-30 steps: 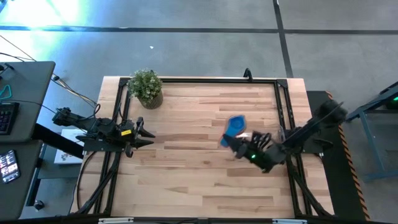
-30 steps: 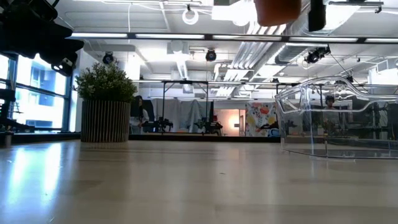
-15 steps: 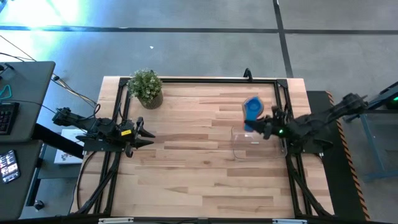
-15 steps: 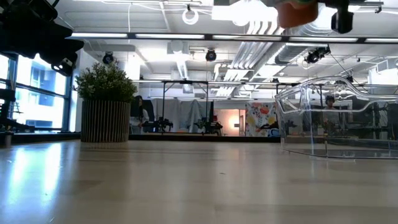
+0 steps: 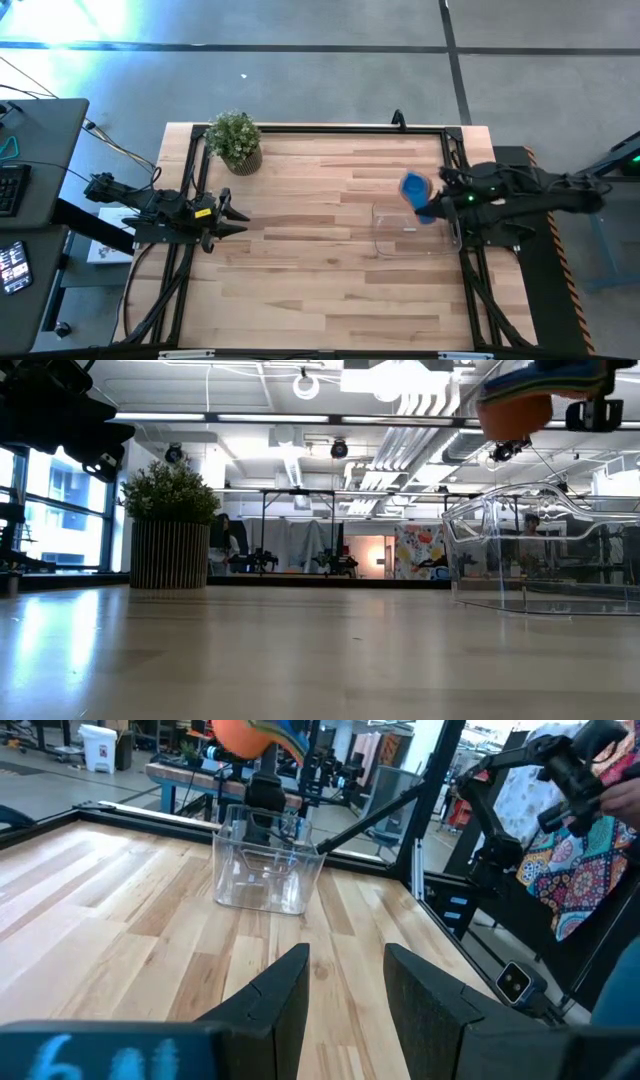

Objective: Nest measuring cups in basket
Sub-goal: Put the stacked measuring cups into the transparent bin

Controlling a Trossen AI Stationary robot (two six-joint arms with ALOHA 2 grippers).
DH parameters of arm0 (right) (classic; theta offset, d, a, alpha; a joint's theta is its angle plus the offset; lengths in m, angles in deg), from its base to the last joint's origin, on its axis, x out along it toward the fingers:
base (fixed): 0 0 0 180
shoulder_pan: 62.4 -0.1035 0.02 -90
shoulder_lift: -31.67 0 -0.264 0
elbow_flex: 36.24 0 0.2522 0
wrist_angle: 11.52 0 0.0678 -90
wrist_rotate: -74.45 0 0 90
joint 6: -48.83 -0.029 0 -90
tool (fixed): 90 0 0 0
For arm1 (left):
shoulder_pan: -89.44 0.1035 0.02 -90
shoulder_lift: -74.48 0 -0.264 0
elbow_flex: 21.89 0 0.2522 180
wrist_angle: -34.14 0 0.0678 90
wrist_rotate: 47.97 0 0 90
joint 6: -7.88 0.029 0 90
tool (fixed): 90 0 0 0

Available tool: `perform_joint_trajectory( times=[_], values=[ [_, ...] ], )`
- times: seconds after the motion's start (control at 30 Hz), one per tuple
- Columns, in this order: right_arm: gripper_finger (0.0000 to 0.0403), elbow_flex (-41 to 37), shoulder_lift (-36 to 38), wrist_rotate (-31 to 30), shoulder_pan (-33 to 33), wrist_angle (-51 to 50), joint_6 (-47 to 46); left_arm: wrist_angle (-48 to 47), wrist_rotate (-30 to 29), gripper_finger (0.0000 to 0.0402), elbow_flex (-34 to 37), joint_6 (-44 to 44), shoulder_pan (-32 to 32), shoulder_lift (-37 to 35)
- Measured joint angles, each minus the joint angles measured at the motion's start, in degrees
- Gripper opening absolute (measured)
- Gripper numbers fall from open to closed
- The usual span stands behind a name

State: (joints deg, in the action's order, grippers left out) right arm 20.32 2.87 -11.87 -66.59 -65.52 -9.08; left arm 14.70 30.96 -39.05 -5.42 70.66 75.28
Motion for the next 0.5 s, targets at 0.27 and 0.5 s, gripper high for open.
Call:
perform_joint_trajectory(
  times=[0.27,0.5],
  values=[
    [0.0067,-7.9,-0.5,19.1,7.5,3.7,2.4,0.0,0.0,0.0122,0.0,0.0,0.0,0.0],
    [0.0069,-20.3,-0.3,32.1,10.9,18.4,-0.6,0.0,0.0,0.0122,0.0,0.0,0.0,0.0]
  ],
)
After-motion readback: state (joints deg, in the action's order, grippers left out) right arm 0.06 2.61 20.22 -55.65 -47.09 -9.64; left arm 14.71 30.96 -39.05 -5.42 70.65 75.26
